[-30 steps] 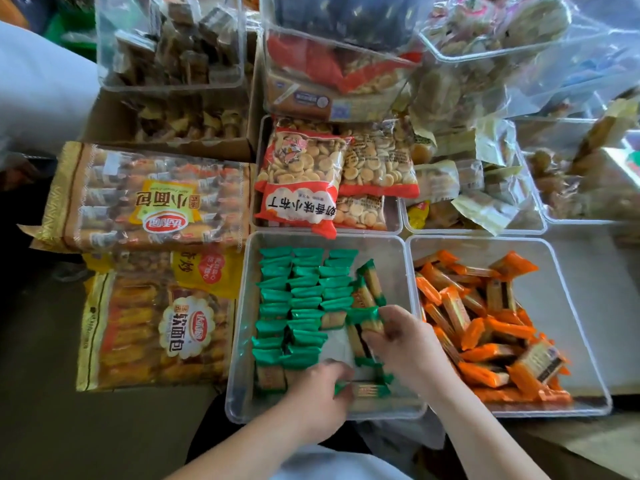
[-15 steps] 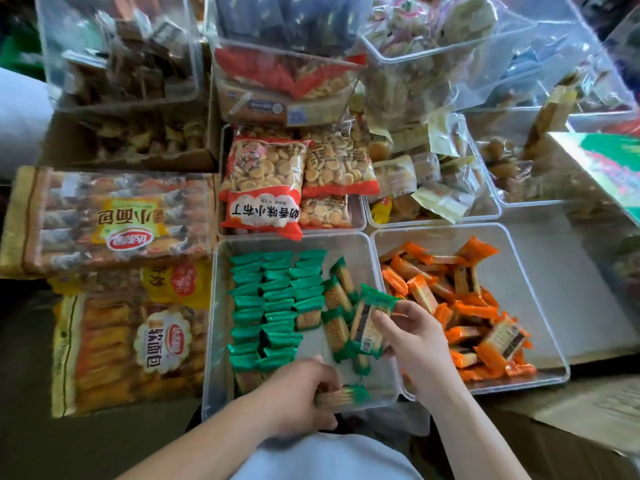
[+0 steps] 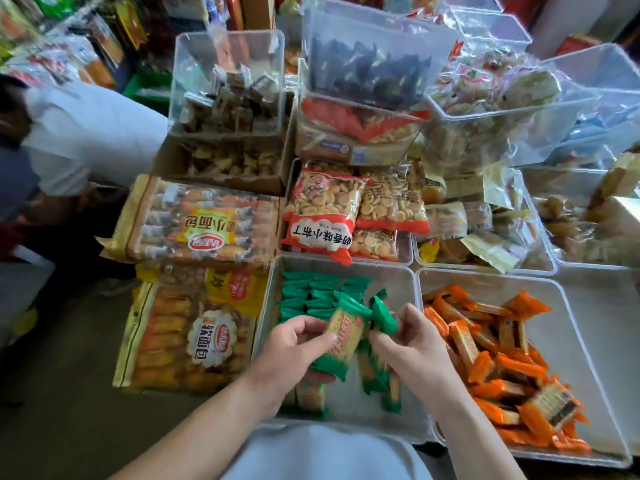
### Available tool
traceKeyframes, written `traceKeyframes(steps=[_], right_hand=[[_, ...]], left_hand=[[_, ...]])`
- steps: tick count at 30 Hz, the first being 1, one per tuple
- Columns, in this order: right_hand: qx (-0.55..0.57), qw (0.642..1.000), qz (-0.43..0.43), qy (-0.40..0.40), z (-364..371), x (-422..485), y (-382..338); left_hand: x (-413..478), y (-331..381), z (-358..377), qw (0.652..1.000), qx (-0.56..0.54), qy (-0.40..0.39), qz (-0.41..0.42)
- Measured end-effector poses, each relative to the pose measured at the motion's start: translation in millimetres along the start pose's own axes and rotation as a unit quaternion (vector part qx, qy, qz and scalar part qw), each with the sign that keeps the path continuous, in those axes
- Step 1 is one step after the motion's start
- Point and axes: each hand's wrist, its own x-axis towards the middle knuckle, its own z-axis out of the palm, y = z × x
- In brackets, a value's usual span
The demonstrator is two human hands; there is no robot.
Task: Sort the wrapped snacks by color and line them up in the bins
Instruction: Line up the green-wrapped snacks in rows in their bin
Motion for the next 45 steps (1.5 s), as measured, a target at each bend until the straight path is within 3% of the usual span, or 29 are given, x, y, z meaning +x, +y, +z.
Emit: traceKeyframes(steps=[8, 16, 20, 27, 38, 45], right_hand=[[0.049, 0.992, 0.030, -0.111, -4, 2, -8], [0.036, 0.999, 0.022, -0.030, -13, 5, 4], [0.040, 0.999, 0.014, -0.028, -13, 6, 11], [0.058, 0.996, 0.068, 0.020, -11, 11, 8], [0.081, 0.990, 0.064, -0.093, 0, 10, -5], [0.002, 0.997, 0.029, -0.068, 6, 17, -3]], left_hand=[[-2, -1, 2, 1.000, -0.017, 0.005, 0.020], [4, -8, 7, 0.999, -0.003, 0.028, 0.032], [5, -11, 6, 0.999, -0.011, 0.033, 0.028], [6, -14, 3, 0.997, -0.045, 0.056, 0.033], [8, -17, 5, 0.987, 0.121, 0.051, 0.089], [14, -16, 4, 0.972, 0.178, 0.026, 0.149]])
